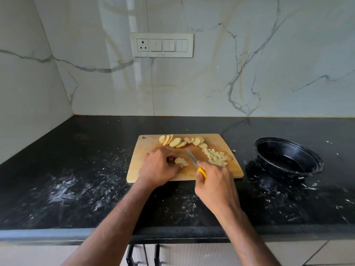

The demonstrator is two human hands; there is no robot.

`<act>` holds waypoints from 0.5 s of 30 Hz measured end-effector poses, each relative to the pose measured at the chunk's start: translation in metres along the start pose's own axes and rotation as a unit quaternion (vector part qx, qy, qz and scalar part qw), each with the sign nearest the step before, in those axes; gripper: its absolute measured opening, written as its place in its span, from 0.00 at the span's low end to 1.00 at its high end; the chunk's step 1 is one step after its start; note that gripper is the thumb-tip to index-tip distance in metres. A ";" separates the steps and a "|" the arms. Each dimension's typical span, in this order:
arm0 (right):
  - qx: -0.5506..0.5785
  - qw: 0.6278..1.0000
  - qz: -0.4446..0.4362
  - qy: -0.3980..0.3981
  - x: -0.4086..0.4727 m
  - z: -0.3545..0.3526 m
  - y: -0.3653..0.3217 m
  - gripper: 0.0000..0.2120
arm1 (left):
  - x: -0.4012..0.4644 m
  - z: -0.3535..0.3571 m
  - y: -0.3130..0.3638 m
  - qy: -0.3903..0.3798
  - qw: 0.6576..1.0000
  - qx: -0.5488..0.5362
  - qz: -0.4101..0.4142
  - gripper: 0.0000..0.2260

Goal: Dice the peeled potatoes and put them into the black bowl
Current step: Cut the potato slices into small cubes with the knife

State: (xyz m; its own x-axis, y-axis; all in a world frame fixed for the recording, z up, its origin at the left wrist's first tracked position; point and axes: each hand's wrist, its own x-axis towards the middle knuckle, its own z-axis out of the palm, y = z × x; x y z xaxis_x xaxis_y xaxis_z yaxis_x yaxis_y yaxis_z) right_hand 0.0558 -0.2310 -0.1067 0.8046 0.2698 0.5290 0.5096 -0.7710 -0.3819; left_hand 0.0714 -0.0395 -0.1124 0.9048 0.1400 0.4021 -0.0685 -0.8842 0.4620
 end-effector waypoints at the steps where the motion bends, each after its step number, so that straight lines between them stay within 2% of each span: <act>1: 0.000 1.000 -0.003 -0.002 -0.001 0.001 -0.002 0.15 | 0.000 0.000 0.000 0.002 1.000 0.002 0.003 0.13; 8: 0.001 1.000 -0.020 -0.019 -0.002 0.005 -0.014 0.15 | -0.001 0.003 0.002 0.025 1.000 -0.001 -0.016 0.12; 15: -0.012 0.999 -0.029 -0.031 -0.003 0.002 -0.017 0.15 | -0.001 0.002 0.004 0.009 1.000 0.024 -0.011 0.15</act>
State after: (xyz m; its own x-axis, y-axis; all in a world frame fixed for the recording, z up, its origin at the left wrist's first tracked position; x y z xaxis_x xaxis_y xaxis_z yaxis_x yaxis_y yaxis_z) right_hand 0.0451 -0.2174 -0.1033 0.7913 0.3496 0.5016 0.5494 -0.7666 -0.3325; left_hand 0.0710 -0.0440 -0.1132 0.8984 0.1674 0.4060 -0.0280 -0.9008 0.4334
